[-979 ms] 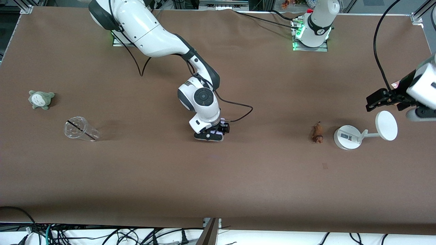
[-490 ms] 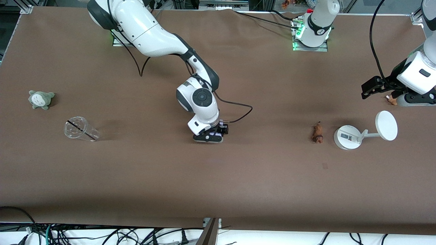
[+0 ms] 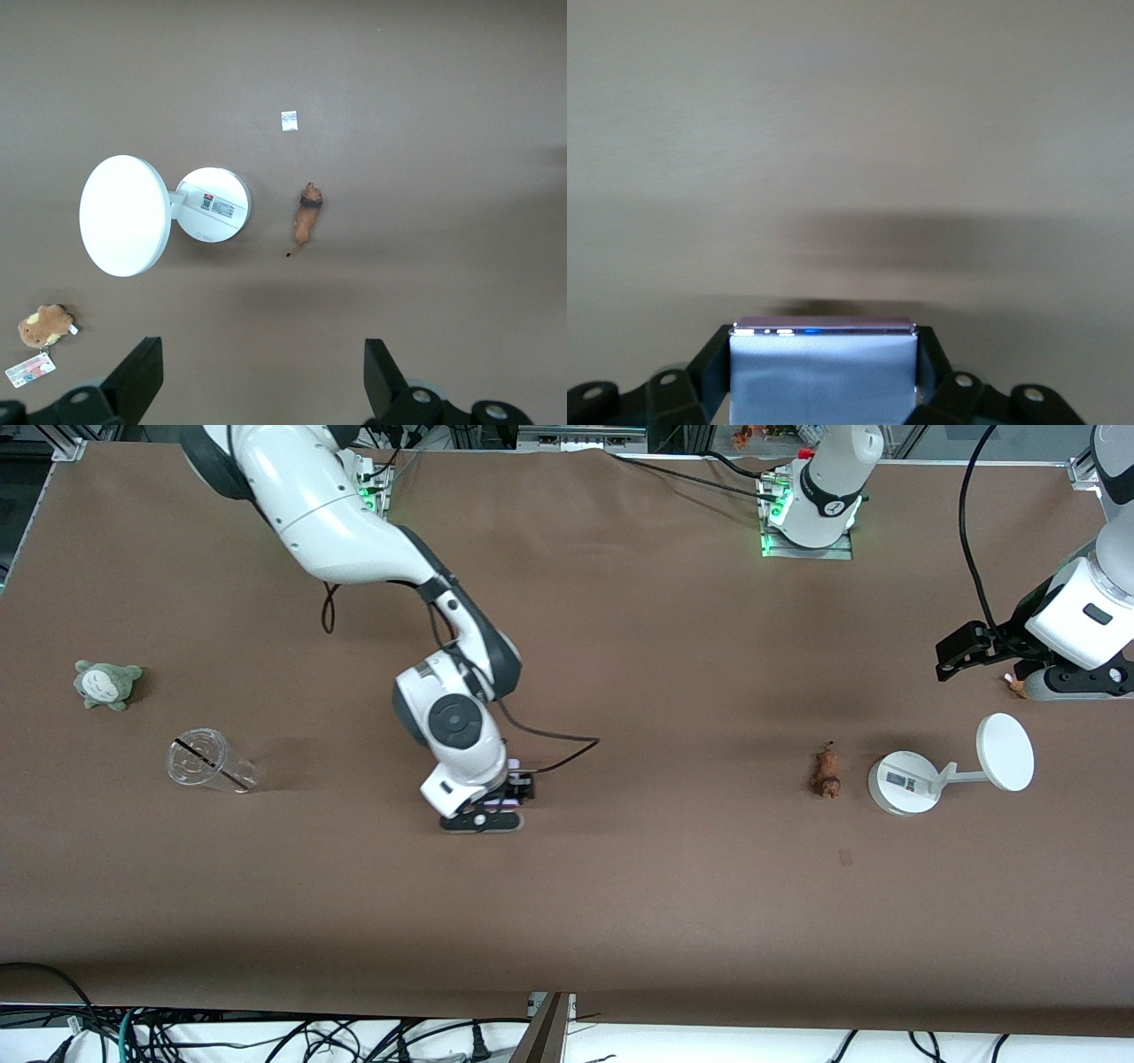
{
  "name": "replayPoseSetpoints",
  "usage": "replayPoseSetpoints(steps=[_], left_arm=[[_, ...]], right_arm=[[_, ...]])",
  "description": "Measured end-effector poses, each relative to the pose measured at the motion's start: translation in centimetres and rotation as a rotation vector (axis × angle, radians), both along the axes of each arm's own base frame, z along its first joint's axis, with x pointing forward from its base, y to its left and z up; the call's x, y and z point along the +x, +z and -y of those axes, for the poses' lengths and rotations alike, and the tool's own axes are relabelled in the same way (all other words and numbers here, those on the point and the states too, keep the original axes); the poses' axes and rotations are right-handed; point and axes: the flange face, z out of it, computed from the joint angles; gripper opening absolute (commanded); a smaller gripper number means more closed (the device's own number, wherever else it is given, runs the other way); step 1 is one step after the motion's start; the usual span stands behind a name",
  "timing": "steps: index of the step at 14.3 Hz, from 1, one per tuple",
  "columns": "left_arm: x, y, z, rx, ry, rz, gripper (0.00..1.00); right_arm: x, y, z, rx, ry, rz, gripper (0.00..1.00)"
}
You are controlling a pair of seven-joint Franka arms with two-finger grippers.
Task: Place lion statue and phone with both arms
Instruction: 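Carry the white phone with the right gripper toward the clear cup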
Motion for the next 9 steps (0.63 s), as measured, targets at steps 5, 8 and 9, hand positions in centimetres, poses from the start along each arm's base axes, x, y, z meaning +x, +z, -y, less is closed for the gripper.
replayPoseSetpoints(steps=[5, 8, 9], left_arm=[[-0.1, 0.0, 0.0, 0.0, 0.0, -0.006, 1.0], [-0.2, -0.1, 0.0, 0.001, -0.001, -0.017, 1.0], [-0.3, -0.2, 0.1, 0.001, -0.001, -0.023, 1.0]], right_arm=[[2.6, 0.4, 12.0, -0.019, 0.039, -0.057, 0.39], [2.0, 1.3, 16.5, -0.031, 0.034, -0.081, 0.39], [1.7, 1.3, 17.6, -0.034, 0.026, -0.09, 0.39]])
